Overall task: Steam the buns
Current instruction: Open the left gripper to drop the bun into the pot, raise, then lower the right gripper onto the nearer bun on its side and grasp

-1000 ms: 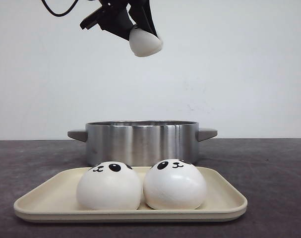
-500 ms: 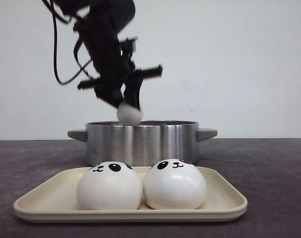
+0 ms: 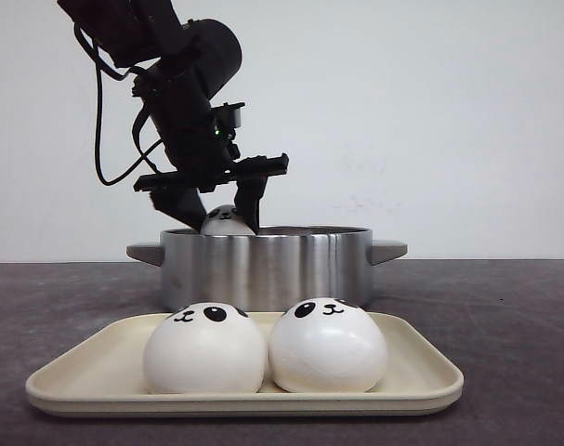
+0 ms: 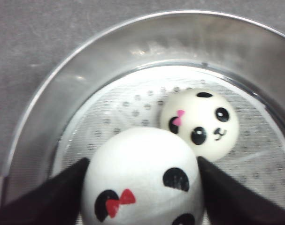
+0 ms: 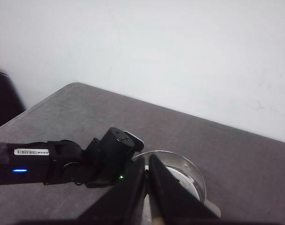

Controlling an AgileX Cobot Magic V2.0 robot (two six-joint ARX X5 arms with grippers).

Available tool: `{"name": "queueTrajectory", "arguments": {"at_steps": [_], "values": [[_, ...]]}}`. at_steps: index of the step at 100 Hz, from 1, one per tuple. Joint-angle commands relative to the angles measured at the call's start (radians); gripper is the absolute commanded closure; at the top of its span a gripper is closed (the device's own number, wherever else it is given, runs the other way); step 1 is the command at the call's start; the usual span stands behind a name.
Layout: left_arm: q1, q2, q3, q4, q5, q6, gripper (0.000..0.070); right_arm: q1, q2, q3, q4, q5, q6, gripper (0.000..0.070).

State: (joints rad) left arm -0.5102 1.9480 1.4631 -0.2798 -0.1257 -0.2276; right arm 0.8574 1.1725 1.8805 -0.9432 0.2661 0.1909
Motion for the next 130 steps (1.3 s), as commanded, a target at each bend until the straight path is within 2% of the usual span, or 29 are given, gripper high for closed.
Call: {"name": "queueTrajectory", "arguments": {"at_steps": [1,13,29,44,51,58,89,106,124,127,130], "values": [[-0.003,0.025,0.019,0.011,-0.001,0.006,0.0128,0.012,0.011,0.018,0.004,0.004,0.016,0.0694],[-0.002,0.024,0.025,-0.012,-0.001,0.006,0.0012,0.012,0.011,0.018,-0.002,0.004,0.019,0.0694],[-0.003,0.024,0.070,-0.084,0.003,0.006,0.0012,0.012,0.017,0.016,-0.035,0.005,0.019,0.0694],[-0.009,0.021,0.169,-0.250,0.021,-0.013,0.0040,0.011,0.036,0.011,-0.093,0.025,0.017,0.0694],[-0.017,0.010,0.204,-0.319,0.021,-0.027,0.0112,0.011,0.045,-0.006,-0.116,0.037,0.017,0.0694],[-0.027,-0.020,0.212,-0.351,0.021,-0.037,0.0154,0.011,0.051,-0.040,-0.123,0.049,0.018,0.0694],[-0.100,-0.263,0.212,-0.380,-0.028,-0.039,0.0157,0.011,0.050,-0.356,-0.048,0.047,0.076,0.0694],[-0.142,-0.407,0.212,-0.417,-0.044,-0.005,0.0157,0.010,0.051,-0.587,0.083,-0.022,0.166,0.0694],[-0.180,-0.526,0.212,-0.483,-0.061,0.003,0.0157,0.010,0.058,-0.783,0.187,-0.151,0.266,0.0691],[-0.185,-0.544,0.212,-0.491,-0.061,0.003,0.0157,0.010,0.060,-0.803,0.188,-0.171,0.278,0.0669],[-0.192,-0.560,0.212,-0.497,-0.061,0.003,0.0157,0.010,0.063,-0.819,0.188,-0.188,0.287,0.0614]]}}
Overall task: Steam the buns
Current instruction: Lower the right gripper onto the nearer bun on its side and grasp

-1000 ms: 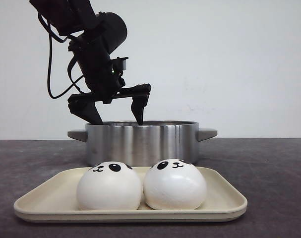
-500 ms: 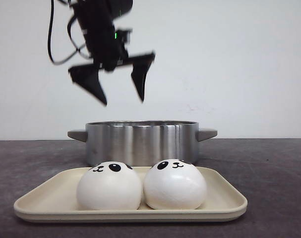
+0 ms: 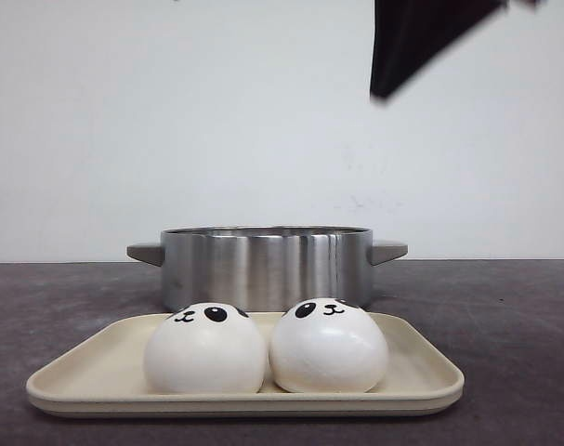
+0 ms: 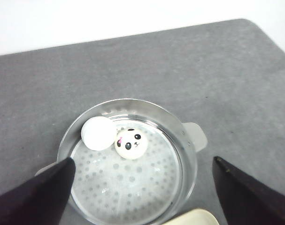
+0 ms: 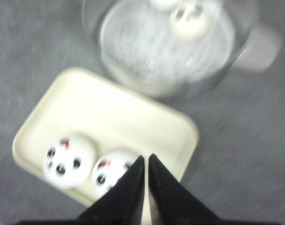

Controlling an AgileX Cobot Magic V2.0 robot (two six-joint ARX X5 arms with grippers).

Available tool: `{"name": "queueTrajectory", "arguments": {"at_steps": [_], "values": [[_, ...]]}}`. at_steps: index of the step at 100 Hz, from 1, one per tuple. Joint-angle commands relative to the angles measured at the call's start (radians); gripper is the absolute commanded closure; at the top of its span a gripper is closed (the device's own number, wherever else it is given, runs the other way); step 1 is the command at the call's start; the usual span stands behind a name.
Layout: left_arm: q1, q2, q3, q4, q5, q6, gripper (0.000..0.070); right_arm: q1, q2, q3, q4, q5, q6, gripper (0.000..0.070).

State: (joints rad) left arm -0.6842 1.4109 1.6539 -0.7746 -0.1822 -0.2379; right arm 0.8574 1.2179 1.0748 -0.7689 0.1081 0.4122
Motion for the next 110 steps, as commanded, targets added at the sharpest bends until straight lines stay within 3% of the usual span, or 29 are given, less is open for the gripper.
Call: {"name": "queueTrajectory", "arguments": {"at_steps": [1,12,17,60,110], "values": [[-0.020,-0.029,0.021,-0.005,-0.005,0.013,0.0157,0.010,0.018,-0.018,0.013,-0.036,0.069,0.0587],[-0.050,-0.086,0.021,-0.020,-0.005,0.014,0.0157,0.010,0.031,-0.040,0.013,-0.084,0.083,0.0191],[-0.063,-0.110,0.021,-0.019,-0.005,0.014,0.0157,0.011,0.037,-0.040,0.019,-0.098,0.085,0.0098],[-0.151,-0.226,0.021,-0.023,-0.005,0.013,0.0157,0.012,0.214,-0.040,0.039,-0.187,0.088,0.0096],[-0.169,-0.252,0.021,-0.101,-0.009,0.013,0.0157,0.012,0.438,-0.040,0.107,-0.211,0.087,0.0096]]}}
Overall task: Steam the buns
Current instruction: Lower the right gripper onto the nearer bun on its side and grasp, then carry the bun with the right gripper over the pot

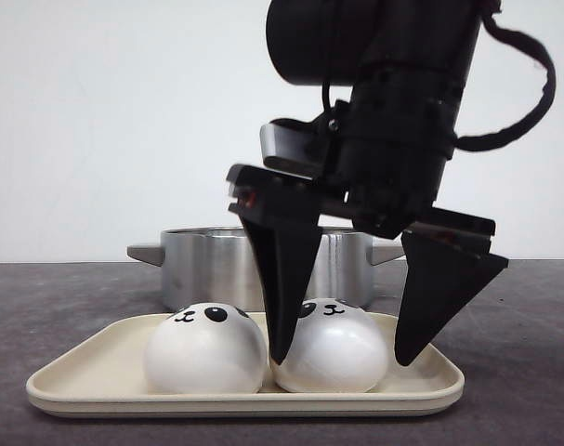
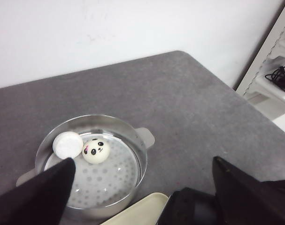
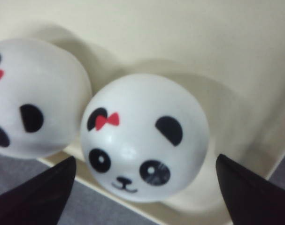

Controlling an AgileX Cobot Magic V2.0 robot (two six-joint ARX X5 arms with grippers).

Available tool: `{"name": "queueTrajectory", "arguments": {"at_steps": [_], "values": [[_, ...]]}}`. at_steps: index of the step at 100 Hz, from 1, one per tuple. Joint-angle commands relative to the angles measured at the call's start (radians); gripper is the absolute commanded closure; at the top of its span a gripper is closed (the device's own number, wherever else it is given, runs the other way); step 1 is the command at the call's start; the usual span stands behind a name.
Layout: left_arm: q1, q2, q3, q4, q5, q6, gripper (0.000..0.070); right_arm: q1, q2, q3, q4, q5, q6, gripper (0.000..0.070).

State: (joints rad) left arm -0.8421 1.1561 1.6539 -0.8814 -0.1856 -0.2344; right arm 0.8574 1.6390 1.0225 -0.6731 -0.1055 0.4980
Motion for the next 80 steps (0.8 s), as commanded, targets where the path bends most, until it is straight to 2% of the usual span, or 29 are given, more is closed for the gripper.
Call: {"name": "queueTrajectory", "arguments": {"at_steps": [1,22,27,31,33,43,44,63,80], "values": [[-0.011,0.003,0.021,0.006,-0.006,0.010,0.0157,0.012,0.017,0.012,0.013,0.004,0.001,0.0096],[-0.011,0.001,0.021,0.006,-0.005,0.015,0.0157,0.012,0.017,0.012,0.049,0.035,0.019,0.0098],[-0.011,0.001,0.021,0.006,-0.005,0.018,0.0157,0.011,0.018,0.012,0.056,0.035,0.019,0.0136],[-0.011,0.001,0.021,0.006,-0.005,0.019,0.0157,0.011,0.020,0.012,0.058,0.034,0.019,0.0215],[-0.011,0.001,0.021,0.006,-0.005,0.021,0.0157,0.011,0.020,0.012,0.058,0.034,0.019,0.0278],[-0.011,0.001,0.021,0.006,-0.005,0.025,0.0157,0.012,0.020,0.012,0.060,0.034,0.014,0.0692],[-0.011,0.001,0.021,0.006,-0.005,0.025,0.0157,0.012,0.020,0.012,0.061,0.034,0.011,0.0700],[-0.011,0.000,0.021,0.006,-0.005,0.026,0.0157,0.013,0.008,0.018,0.071,0.039,-0.001,0.0692],[-0.011,-0.004,0.021,0.006,-0.006,0.034,0.0157,0.018,-0.110,0.068,0.070,0.076,-0.001,0.0693]]}}
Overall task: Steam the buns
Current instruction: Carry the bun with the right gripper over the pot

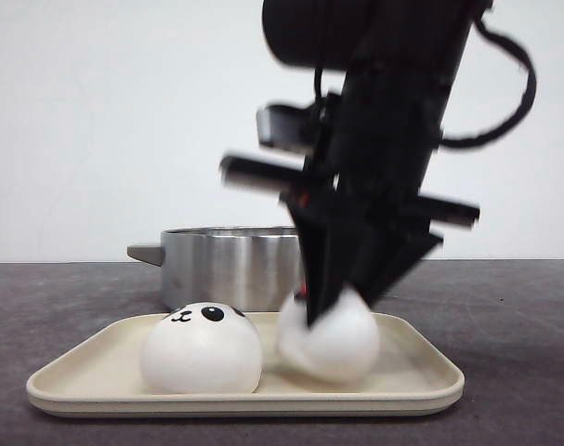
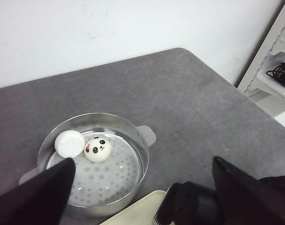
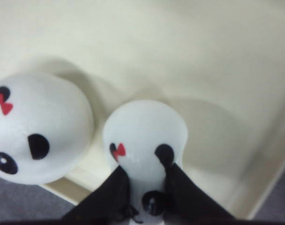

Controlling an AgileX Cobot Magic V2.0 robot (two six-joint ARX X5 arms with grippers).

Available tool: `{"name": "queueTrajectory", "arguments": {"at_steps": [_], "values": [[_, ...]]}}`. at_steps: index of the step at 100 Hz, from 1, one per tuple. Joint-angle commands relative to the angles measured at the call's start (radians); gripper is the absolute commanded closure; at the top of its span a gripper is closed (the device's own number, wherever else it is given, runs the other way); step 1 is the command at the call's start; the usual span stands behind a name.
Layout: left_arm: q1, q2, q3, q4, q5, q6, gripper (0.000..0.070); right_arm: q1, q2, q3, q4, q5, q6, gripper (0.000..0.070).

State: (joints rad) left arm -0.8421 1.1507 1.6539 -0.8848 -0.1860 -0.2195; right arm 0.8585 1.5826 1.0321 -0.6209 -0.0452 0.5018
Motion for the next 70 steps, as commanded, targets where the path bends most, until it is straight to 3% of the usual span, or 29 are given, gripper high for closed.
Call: {"name": "queueTrajectory", "arguments": {"at_steps": [1,17,42,70], "values": [[-0.011,0.001,0.021,0.010,-0.005,0.019,0.0157,0.016,-0.062,0.065,0.017,0.019,-0.005,0.0692],[-0.011,0.000,0.021,0.014,-0.005,0.023,0.0157,0.014,-0.161,0.209,0.014,0.048,-0.046,0.0693],[-0.011,0.000,0.021,0.050,-0.005,0.029,0.0157,-0.066,-0.116,0.496,0.000,0.153,-0.198,0.0694],[-0.011,0.000,0.021,0.050,-0.006,0.028,0.0157,-0.219,0.081,0.548,-0.008,0.140,-0.248,0.0694]]}}
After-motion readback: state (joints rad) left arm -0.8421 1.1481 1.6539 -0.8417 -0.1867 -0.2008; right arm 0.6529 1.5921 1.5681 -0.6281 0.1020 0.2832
